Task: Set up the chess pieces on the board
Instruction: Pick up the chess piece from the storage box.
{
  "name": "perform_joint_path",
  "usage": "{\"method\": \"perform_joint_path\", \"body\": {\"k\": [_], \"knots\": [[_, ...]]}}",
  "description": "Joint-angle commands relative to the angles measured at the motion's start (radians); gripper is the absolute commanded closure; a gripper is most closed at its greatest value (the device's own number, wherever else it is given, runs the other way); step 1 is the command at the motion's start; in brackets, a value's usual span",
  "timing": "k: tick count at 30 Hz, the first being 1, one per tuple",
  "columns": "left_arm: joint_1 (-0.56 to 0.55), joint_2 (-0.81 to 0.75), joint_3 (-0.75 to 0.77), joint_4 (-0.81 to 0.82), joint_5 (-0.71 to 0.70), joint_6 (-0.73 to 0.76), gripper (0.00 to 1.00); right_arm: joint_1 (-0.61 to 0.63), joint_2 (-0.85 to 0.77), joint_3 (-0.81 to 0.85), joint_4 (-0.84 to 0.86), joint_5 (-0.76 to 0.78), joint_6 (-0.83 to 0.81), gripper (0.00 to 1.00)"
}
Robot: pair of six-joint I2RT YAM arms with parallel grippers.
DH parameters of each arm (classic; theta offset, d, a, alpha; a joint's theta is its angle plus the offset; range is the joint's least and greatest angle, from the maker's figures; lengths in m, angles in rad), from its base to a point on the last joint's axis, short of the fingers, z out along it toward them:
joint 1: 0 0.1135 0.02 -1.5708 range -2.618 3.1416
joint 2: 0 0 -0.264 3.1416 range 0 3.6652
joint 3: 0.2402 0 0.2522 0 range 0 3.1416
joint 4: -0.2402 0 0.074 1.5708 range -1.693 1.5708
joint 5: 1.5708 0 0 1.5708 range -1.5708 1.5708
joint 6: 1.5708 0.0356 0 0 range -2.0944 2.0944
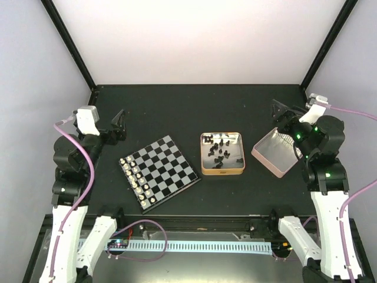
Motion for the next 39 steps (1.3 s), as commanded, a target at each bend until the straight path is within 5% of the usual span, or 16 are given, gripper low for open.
{"method": "perform_joint_path", "body": {"k": [1,11,19,27,33,39], "knots": [[0.061,0.007,-0.023,0.074,0.155,-0.051,0.02,-0.027,0.019,-0.028,0.066,-0.062,0.034,0.08],[0.107,-0.033,-0.205,0.193,0.286,-0.192,0.01,-0.047,0.119,-0.104,0.133,-0.227,0.100,0.06],[0.112,-0.024,-0.360,0.346,0.352,-0.226,0.01,-0.011,0.382,-0.129,0.269,-0.430,0.165,0.12],[0.113,-0.014,-0.419,0.417,0.308,-0.263,0.01,0.142,0.684,0.033,0.057,-0.264,0.036,0.33],[0.114,-0.003,-0.413,0.421,0.295,-0.258,0.01,0.269,0.826,0.111,-0.097,-0.064,-0.033,0.68],[0.114,-0.002,-0.412,0.411,0.301,-0.249,0.01,0.338,0.938,0.144,-0.157,0.036,-0.053,0.65]]}}
